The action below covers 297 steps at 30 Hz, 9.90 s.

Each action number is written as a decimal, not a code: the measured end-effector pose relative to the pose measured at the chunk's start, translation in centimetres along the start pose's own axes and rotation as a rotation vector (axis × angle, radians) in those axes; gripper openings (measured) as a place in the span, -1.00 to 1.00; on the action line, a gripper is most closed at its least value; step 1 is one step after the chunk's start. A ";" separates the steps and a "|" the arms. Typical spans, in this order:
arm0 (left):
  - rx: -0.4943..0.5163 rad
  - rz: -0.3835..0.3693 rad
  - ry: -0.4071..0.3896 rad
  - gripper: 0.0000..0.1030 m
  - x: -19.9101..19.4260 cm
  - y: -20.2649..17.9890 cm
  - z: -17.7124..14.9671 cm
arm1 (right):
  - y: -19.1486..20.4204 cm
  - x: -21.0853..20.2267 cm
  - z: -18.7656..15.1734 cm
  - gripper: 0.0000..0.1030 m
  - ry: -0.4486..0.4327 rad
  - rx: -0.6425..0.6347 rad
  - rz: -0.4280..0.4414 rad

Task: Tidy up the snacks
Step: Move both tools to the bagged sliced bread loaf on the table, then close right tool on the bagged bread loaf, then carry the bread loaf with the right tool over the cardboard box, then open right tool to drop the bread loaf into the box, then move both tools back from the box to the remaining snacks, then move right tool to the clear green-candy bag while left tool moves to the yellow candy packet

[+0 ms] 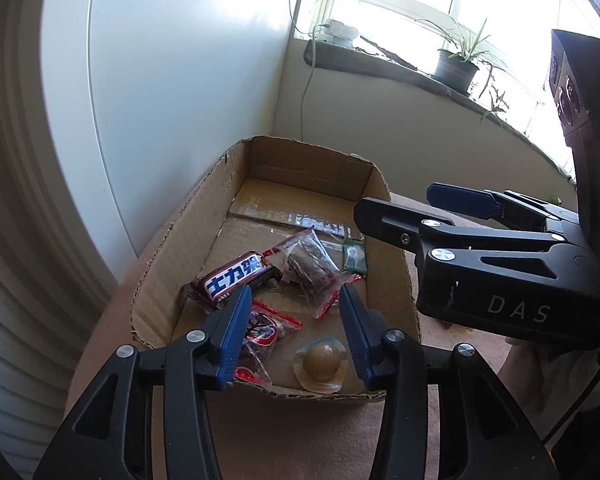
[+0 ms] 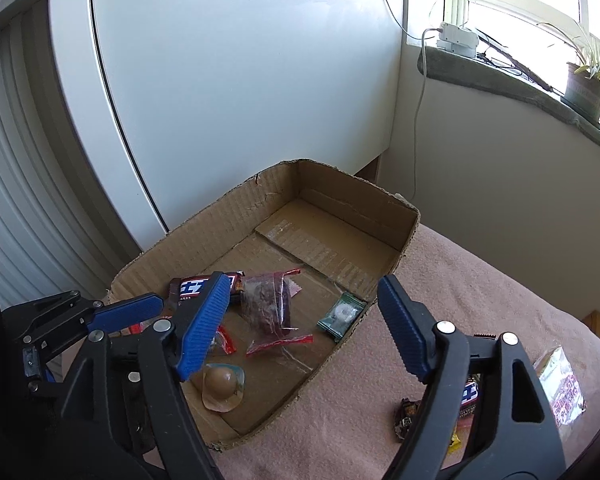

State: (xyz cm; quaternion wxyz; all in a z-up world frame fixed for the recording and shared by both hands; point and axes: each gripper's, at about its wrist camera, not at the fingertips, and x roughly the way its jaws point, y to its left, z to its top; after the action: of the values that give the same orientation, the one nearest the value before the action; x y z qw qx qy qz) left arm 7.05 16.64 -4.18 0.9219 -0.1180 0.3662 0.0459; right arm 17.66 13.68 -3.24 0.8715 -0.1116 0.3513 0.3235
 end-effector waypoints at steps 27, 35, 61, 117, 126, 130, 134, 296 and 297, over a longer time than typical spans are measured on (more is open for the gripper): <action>0.087 -0.058 -0.014 0.31 -0.4 -6.1 -0.2 | -9.7 -7.8 -5.4 0.87 -0.041 0.162 -0.116; 0.117 -0.117 0.016 0.31 0.7 -9.2 -0.5 | -15.2 -10.7 -9.2 1.00 -0.041 0.269 -0.179; 0.257 -0.339 0.161 0.38 8.2 -21.9 0.7 | -28.5 -9.7 -16.8 1.00 0.049 0.623 -0.047; 0.338 -0.411 0.134 0.32 7.5 -22.3 1.7 | -24.0 -8.7 -12.8 0.32 0.059 0.595 0.013; 0.288 -0.383 0.085 0.32 5.1 -19.5 2.0 | -20.2 -9.0 -10.6 0.32 0.049 0.532 0.032; 0.261 -0.371 0.060 0.32 3.9 -17.7 2.2 | -18.3 -9.1 -9.3 0.32 0.040 0.505 0.045; 0.235 -0.351 0.038 0.32 2.9 -15.7 2.4 | -16.3 -8.7 -7.9 0.32 0.037 0.471 0.060; 0.220 -0.145 0.205 -0.80 11.6 -21.2 -3.0 | -19.0 1.4 -10.6 -0.63 0.219 0.063 0.013; 0.213 -0.150 0.206 -0.80 11.6 -21.0 -3.0 | -19.1 1.3 -10.6 -0.63 0.217 0.065 0.010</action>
State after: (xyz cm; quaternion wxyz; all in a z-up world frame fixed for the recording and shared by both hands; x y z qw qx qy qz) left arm 17.06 -4.45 -10.39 0.8876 -0.0509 0.4516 -0.0744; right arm 24.87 -4.78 -12.50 0.8298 -0.1159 0.4547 0.3022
